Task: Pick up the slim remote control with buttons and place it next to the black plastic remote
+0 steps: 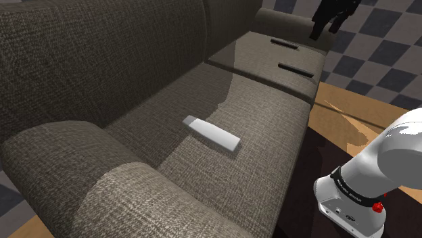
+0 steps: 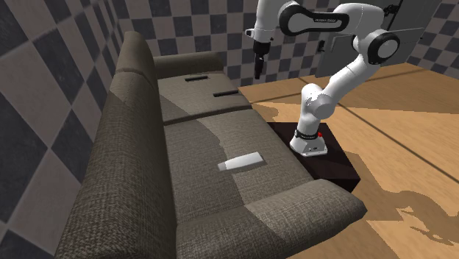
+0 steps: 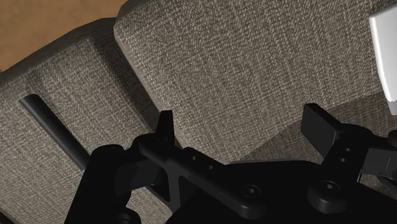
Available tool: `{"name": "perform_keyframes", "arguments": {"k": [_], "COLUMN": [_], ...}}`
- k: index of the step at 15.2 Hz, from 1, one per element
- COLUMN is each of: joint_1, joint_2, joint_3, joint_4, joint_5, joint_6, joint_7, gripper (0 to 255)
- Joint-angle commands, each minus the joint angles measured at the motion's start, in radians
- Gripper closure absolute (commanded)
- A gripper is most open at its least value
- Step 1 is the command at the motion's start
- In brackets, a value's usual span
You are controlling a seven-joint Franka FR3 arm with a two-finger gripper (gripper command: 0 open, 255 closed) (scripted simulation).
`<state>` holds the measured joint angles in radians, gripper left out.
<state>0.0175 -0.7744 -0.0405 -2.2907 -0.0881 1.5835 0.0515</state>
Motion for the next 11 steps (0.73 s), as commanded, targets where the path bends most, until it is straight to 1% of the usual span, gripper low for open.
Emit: {"name": "perform_keyframes", "arguments": {"k": [1, 6, 11], "joint_1": [0.000, 0.048, 0.098], "joint_2": [0.000, 0.058, 0.139], "joint_3": [0.000, 0.057, 0.115], "joint_4": [0.000, -0.066, -0.109], "joint_5": [0.000, 0.043, 0.083], "joint_6": [0.000, 0.110, 0.224], "joint_7": [0.000, 0.030, 0.057], "gripper": [0, 0, 0]}}
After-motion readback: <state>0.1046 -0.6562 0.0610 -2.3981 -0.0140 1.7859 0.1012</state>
